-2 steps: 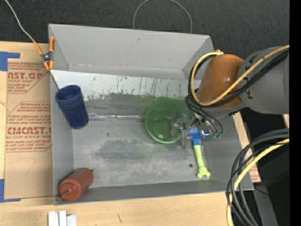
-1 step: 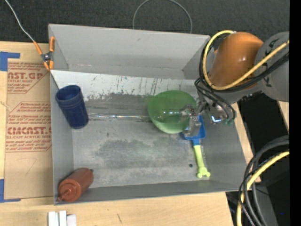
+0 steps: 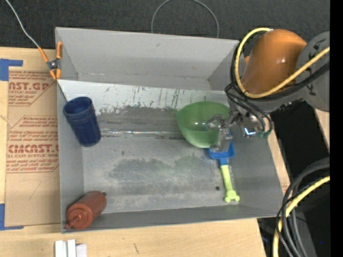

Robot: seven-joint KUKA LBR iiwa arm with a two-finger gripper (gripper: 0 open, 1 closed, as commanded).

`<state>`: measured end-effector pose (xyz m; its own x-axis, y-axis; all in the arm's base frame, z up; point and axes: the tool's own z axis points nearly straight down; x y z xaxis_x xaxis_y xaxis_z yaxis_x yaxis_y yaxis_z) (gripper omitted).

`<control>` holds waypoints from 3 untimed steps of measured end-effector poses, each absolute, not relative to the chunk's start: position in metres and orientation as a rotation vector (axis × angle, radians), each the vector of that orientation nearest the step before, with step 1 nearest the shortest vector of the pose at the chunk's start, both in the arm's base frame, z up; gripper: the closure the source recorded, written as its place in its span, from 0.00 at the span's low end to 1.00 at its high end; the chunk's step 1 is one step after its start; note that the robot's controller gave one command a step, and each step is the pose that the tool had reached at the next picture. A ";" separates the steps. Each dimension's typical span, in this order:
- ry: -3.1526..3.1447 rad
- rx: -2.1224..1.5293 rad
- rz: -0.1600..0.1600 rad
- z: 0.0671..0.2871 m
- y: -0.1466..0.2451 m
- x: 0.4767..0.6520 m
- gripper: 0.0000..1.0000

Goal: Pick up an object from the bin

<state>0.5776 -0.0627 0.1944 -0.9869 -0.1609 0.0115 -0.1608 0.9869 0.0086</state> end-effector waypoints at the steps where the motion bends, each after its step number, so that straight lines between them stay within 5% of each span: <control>1: -3.123 0.265 -0.011 0.208 -0.062 0.576 1.00; 2: -3.123 0.255 -0.011 0.203 -0.071 0.581 1.00; 3: -3.061 0.683 -0.012 0.156 -0.078 0.553 1.00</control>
Offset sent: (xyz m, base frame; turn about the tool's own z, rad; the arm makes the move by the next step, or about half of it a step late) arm 0.0085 -0.0161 -0.0080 -0.0096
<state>0.5526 -0.0785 0.1559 -0.9053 -0.4248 0.0034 -0.4248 0.9053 0.0088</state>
